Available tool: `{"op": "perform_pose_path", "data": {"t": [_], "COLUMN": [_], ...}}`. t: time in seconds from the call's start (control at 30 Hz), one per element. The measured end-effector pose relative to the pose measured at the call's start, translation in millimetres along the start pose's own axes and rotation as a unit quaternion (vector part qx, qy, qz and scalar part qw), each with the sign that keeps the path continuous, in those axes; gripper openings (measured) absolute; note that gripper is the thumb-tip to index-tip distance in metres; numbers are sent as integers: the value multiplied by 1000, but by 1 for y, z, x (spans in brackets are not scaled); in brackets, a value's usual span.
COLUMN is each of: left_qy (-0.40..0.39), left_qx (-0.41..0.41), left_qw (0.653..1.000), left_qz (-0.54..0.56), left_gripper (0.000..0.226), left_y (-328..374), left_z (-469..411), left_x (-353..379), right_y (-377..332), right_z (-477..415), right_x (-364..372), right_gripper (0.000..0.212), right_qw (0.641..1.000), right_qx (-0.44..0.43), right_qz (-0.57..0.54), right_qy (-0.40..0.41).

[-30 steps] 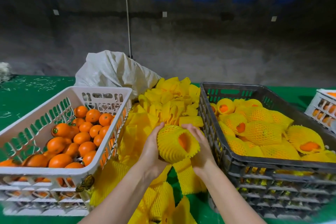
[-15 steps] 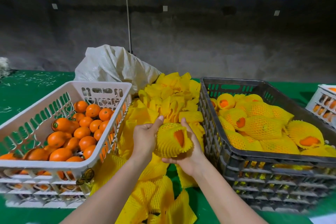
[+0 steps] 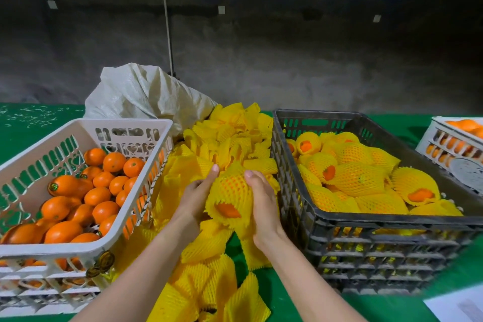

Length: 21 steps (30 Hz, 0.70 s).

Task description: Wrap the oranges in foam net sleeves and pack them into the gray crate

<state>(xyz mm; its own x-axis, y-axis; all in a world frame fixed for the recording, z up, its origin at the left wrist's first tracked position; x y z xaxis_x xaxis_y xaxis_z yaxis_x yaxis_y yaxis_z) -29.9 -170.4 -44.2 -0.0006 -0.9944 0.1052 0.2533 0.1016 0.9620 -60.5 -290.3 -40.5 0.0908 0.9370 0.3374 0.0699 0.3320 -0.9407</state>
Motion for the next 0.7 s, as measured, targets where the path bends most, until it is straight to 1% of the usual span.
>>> {"op": "perform_pose_path", "data": {"t": [0.07,0.1,0.17,0.23,0.3,0.37,0.47,0.5,0.53,0.6,0.7], "left_qy": [-100,-139,-184,-203,-194,-179,-130,-106,-81,-37,-28], "left_qx": [-92,-110,-105,-86,-66,-35,-5,6,17,38,60], "left_qw": [990,981,969,967,974,978,981,982,984,986,982], "left_qz": [46,77,126,127,101,97,147,159,158,157,174], "left_gripper": [48,48,49,47,46,43,36,31,27,27,36], "left_y": [-3,-3,-2,-1,1,1,1,0,-2,-5,-7], "left_z": [8,11,15,19,22,22,20,18,19,20,26], "left_x": [6,10,17,20,20,19,17,16,15,17,31], "right_y": [-9,-10,-8,-6,-6,-7,-6,-7,-8,-11,-21], "right_z": [0,1,1,0,0,3,15,19,22,25,21], "right_x": [-3,-4,-5,-6,-8,-9,-5,-3,0,3,-4], "right_gripper": [18,17,13,14,18,29,50,53,54,53,50], "right_qw": [986,977,966,967,973,971,971,968,961,946,938], "right_qx": [-98,-123,-136,-120,-98,-101,-116,-127,-140,-158,-165], "right_qz": [134,173,215,217,200,203,197,205,227,267,291], "right_qy": [-11,-20,-37,-53,-69,-72,-67,-69,-75,-93,-92]}}
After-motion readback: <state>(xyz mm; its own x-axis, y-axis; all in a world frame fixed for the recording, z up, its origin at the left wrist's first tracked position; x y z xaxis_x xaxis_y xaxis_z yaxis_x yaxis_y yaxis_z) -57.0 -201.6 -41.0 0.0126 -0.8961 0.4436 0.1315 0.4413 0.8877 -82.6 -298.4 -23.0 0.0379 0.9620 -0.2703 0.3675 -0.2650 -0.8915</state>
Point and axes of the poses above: each hand's wrist, its own z-axis away from the middle knuckle, its own x-axis out of the palm, y = z × x, the point moved 3 cm from there along -z, towards the middle knuckle, and after that the axes turned 2 degrees about -z, right-handed, at the moved point
